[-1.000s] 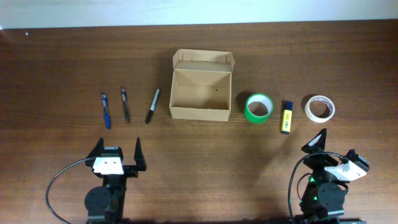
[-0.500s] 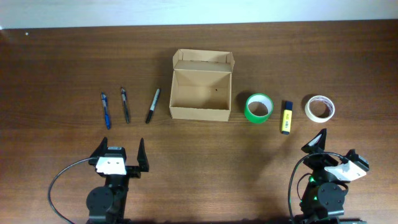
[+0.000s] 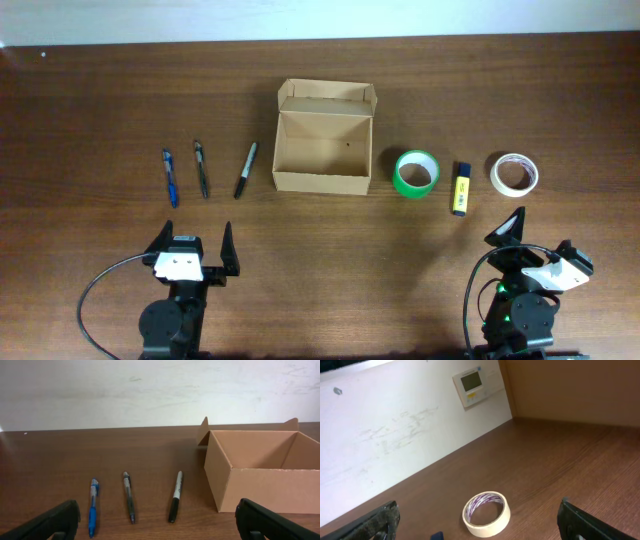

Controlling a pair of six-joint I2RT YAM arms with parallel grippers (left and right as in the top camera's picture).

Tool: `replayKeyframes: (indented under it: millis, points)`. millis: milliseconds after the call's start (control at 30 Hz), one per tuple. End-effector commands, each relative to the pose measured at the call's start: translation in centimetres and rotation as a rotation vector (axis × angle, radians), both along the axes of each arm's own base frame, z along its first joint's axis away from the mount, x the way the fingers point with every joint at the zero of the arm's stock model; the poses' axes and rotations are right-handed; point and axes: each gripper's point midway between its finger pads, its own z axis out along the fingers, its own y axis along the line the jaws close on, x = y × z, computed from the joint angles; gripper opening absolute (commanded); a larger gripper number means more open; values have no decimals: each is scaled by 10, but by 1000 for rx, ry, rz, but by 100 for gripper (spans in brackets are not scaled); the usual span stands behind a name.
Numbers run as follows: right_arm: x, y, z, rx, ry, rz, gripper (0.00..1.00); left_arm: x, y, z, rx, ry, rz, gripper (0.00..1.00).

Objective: Pack container

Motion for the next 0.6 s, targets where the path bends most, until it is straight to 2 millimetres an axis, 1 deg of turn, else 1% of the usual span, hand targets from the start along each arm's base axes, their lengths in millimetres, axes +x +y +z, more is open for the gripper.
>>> replayKeyframes:
  millis: [0, 167, 267, 367, 467, 533, 567]
  points:
    - [0, 0, 0, -1, -3, 5, 99, 0, 0, -2, -7, -2, 0, 99]
    - [0, 0, -1, -1, 1, 5, 99, 0, -1, -3, -7, 4, -4, 99]
    - [3, 5, -4, 0, 13, 35, 99, 0, -3, -3, -8, 3, -16, 99]
    - [13, 26, -5, 5, 16, 175, 99, 0, -8, -3, -11, 4, -43, 99]
    - [21, 57, -6, 13, 16, 362, 99, 0, -16, -5, -15, 14, -90, 99]
    - [24, 75, -6, 17, 17, 467, 99, 0, -18, -7, -17, 28, -102, 99]
    - [24, 80, -6, 19, 16, 497, 99, 0, -19, -9, -17, 34, -108, 99]
